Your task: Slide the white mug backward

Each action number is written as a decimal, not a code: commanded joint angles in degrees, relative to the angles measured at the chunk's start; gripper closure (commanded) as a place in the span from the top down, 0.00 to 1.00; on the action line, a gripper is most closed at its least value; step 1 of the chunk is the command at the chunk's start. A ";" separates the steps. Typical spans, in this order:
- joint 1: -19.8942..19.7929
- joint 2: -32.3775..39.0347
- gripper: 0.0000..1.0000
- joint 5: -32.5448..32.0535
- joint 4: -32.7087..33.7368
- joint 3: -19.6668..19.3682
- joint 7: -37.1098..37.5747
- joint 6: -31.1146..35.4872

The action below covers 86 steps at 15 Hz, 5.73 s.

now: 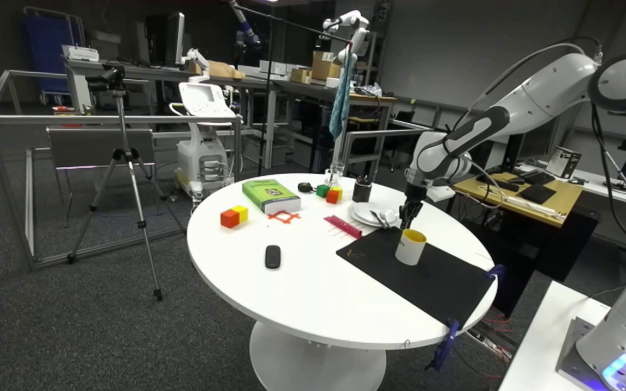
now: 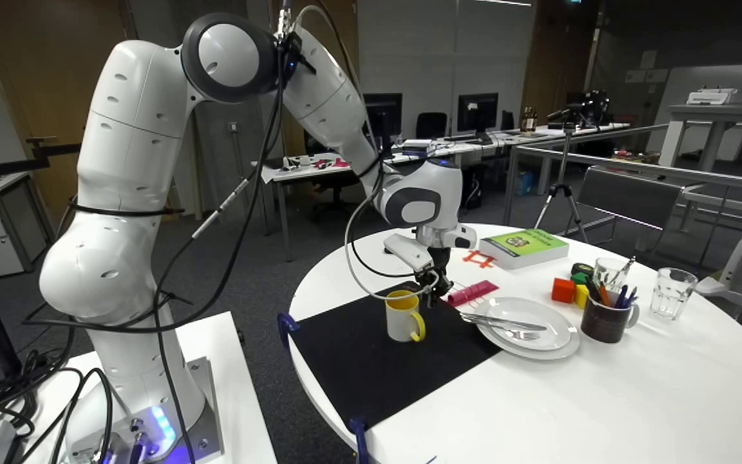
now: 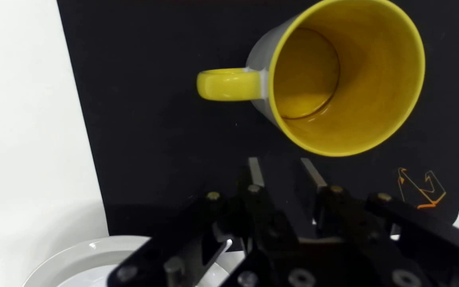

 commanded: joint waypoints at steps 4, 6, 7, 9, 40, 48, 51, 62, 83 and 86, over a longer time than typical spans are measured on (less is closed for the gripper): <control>-0.58 0.78 0.00 -2.10 1.51 0.12 0.75 -1.74; -0.29 0.90 0.00 -3.06 1.46 -0.30 1.40 -2.39; -0.23 0.91 0.00 -3.52 1.42 -0.40 1.54 -2.59; -0.20 0.90 0.00 -4.32 1.43 -0.55 1.82 -3.61; 0.70 0.36 0.00 -9.05 1.56 -1.45 8.50 -14.78; 0.69 0.37 0.00 -9.12 1.59 -1.41 8.46 -14.50; 0.55 0.25 0.00 -8.73 1.68 -1.26 8.26 -14.68; -0.01 -0.23 0.00 -7.64 1.30 -0.74 7.13 -9.84; -3.35 -1.40 0.00 7.89 -0.65 7.51 -2.86 -0.11; -3.50 -1.53 0.00 7.70 -0.58 7.75 -5.21 -2.96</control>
